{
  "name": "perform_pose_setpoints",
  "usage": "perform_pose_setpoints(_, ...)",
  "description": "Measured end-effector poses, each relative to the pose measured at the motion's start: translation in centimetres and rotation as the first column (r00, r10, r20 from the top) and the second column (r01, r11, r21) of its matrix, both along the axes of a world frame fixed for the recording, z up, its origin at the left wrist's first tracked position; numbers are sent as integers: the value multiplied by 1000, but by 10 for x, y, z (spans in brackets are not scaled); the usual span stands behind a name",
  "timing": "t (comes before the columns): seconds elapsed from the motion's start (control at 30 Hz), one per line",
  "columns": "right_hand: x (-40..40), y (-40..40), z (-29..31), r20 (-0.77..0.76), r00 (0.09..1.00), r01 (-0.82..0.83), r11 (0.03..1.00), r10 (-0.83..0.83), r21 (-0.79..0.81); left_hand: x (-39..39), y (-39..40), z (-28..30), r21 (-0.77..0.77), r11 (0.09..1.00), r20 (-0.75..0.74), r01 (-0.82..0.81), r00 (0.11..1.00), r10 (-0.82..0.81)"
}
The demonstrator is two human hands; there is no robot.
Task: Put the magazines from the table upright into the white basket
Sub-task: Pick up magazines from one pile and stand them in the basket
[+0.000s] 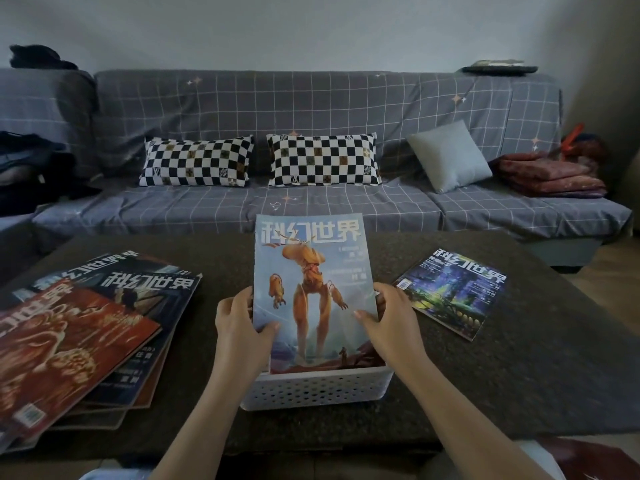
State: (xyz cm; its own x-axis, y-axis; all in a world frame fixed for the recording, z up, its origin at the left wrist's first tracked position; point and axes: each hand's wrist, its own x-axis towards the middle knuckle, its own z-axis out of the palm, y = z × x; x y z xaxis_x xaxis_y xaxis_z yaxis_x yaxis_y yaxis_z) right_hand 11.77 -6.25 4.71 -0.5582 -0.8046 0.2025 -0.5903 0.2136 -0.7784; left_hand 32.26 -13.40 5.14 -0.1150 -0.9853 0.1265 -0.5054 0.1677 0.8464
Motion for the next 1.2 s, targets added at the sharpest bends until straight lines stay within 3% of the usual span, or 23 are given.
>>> perform_pose_setpoints(0.5,-2,1,-3,-3,1000,16,999,-16,-39,-6,6,2,-11,999,-22,-42,999,42)
perform_pose_setpoints(0.6,-3,3,-2,56,998,-15,998,18,-66,-16,17,6,-106,992,16,-72,997,74)
perform_pose_setpoints(0.7,-7,10,-2,64,997,-23,993,30,-112,-30,30,10,-166,984,-45,-57,998,50)
perform_pose_setpoints(1.07,-80,59,4,71,985,165,970,-155,-180,-145,71,26,-247,930,-56,273,954,-295)
perform_pose_setpoints(1.2,-117,73,-3,79,970,238,959,-228,-155,-204,77,27,-96,932,-134,351,923,-361)
